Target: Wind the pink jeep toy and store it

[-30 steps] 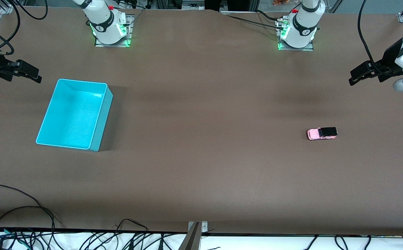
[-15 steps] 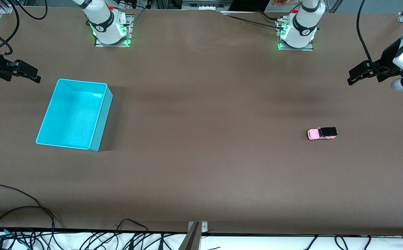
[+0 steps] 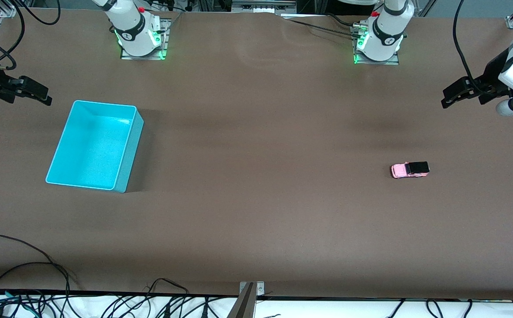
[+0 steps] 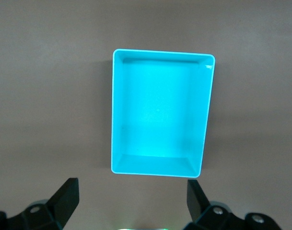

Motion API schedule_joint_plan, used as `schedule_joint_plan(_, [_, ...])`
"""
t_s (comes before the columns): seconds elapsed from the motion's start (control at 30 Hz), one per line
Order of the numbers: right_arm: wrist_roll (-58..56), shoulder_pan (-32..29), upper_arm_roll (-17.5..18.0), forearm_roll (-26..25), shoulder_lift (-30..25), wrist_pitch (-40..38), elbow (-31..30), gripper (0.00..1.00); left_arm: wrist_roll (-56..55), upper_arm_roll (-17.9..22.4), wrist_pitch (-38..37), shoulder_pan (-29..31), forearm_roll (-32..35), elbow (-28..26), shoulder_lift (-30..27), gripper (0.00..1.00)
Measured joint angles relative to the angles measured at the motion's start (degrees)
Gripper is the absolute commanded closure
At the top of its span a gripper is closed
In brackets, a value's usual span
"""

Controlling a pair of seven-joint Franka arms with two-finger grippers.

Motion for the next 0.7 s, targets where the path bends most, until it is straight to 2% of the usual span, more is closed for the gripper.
schedule_joint_plan(0.7, [0.0,0.0,0.0,-0.01,0.0,-0.39,0.0,0.0,0.0,-0.87,-0.56,-0.11,0.0,0.04,0.0,0.0])
